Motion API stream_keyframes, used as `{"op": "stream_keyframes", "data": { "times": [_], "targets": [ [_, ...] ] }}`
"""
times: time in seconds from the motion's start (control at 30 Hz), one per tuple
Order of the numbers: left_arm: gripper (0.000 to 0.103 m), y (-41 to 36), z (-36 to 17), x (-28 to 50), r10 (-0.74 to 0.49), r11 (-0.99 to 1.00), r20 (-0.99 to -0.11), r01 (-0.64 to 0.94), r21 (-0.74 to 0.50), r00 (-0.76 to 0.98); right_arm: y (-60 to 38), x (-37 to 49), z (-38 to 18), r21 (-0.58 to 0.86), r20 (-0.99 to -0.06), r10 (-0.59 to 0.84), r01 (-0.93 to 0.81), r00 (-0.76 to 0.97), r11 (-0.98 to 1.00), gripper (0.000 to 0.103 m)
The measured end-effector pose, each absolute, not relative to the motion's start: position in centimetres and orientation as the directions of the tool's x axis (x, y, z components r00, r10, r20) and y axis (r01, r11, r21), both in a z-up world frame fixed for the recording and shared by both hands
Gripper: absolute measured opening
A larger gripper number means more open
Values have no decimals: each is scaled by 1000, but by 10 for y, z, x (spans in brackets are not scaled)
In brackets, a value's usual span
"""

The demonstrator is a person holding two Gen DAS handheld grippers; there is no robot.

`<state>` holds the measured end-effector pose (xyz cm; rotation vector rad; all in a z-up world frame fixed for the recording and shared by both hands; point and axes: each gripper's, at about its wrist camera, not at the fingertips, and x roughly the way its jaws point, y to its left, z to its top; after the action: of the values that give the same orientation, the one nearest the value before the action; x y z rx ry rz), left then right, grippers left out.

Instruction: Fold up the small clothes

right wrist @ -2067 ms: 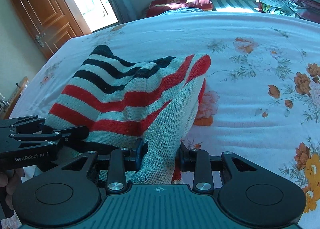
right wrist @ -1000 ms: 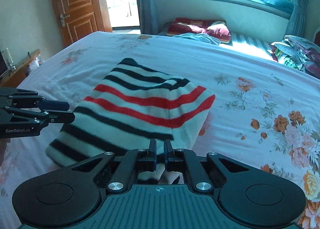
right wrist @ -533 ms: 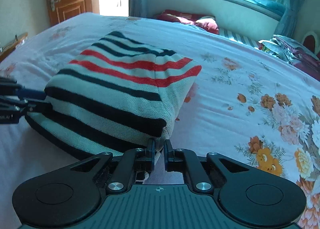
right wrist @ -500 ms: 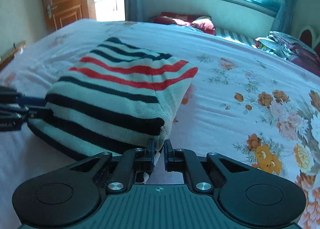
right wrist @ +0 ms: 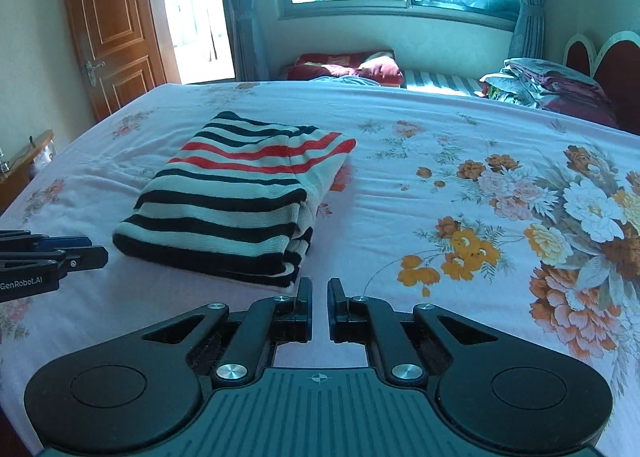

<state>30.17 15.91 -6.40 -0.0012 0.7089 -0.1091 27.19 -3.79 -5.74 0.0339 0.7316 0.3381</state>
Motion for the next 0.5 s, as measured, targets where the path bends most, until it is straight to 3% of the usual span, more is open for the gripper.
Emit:
{"op": "stream_keyframes", "data": {
  "times": [0.07, 0.1, 0.17, 0.2, 0.23, 0.27, 0.3, 0.5],
  "targets": [
    [26, 149, -58, 285, -108, 994, -636, 105, -42, 764, -41, 255, -51, 151, -639, 324, -299, 698, 942, 7],
    [33, 145, -55, 278, -102, 994, -629, 102, -37, 771, -42, 247, -48, 153, -633, 328, -302, 701, 941, 7],
    [63, 136, -48, 260, -84, 996, -600, 90, -21, 796, -45, 230, -42, 150, -623, 325, -299, 711, 943, 7],
    [93, 133, -44, 248, -58, 998, -568, 65, -8, 821, -47, 221, -39, 145, -617, 317, -291, 720, 946, 19],
    [103, 130, -40, 236, -37, 999, -535, 47, 4, 844, -48, 212, -36, 140, -610, 305, -280, 732, 950, 39],
    [102, 127, -36, 226, -24, 999, -517, 36, 15, 856, -51, 202, -34, 134, -594, 288, -260, 751, 956, 97],
    [103, 125, -33, 217, -15, 999, -513, 30, 20, 858, -53, 189, -30, 124, -553, 263, -234, 791, 964, 103],
    [103, 121, -13, 164, 14, 1000, -505, -5, 18, 863, -58, 139, -20, 113, -535, 255, -231, 805, 966, 103]
  ]
}}
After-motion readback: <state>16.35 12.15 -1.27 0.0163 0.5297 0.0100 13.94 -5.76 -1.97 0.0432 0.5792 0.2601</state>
